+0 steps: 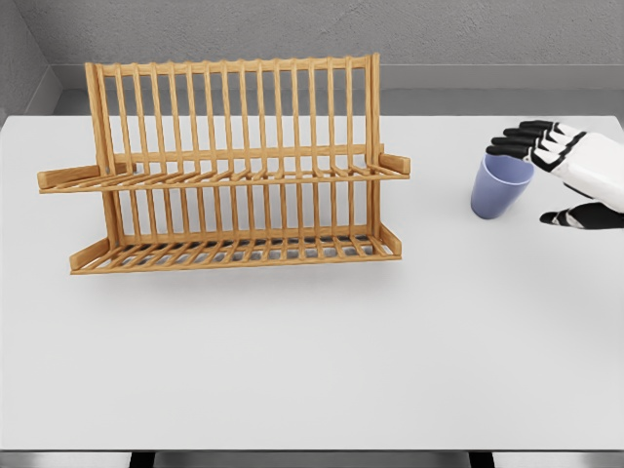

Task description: Right arm put cup on second shelf

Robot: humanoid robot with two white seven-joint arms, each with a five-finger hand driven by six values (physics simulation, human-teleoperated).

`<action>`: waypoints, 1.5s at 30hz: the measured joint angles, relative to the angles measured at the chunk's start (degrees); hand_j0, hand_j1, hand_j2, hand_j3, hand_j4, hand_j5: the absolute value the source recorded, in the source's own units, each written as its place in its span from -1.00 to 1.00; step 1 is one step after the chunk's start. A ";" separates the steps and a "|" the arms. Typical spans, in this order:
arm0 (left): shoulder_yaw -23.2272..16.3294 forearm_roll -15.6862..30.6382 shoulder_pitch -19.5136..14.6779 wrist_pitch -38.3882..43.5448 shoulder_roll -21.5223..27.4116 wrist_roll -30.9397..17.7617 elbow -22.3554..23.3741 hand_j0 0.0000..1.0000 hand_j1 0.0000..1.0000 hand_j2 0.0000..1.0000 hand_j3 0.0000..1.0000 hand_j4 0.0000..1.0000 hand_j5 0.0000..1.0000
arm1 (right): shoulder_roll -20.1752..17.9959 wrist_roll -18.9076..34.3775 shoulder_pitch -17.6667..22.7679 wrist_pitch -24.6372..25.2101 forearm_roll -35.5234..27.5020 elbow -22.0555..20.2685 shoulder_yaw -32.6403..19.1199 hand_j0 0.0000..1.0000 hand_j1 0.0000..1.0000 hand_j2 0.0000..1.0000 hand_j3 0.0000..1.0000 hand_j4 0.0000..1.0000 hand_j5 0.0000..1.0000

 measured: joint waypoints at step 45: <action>0.00 0.00 0.00 0.00 0.00 -0.01 0.00 1.00 1.00 1.00 1.00 1.00 1.00 | 15.62 26.52 -36.65 3.83 1.33 31.93 25.93 1.00 1.00 1.00 1.00 1.00 1.00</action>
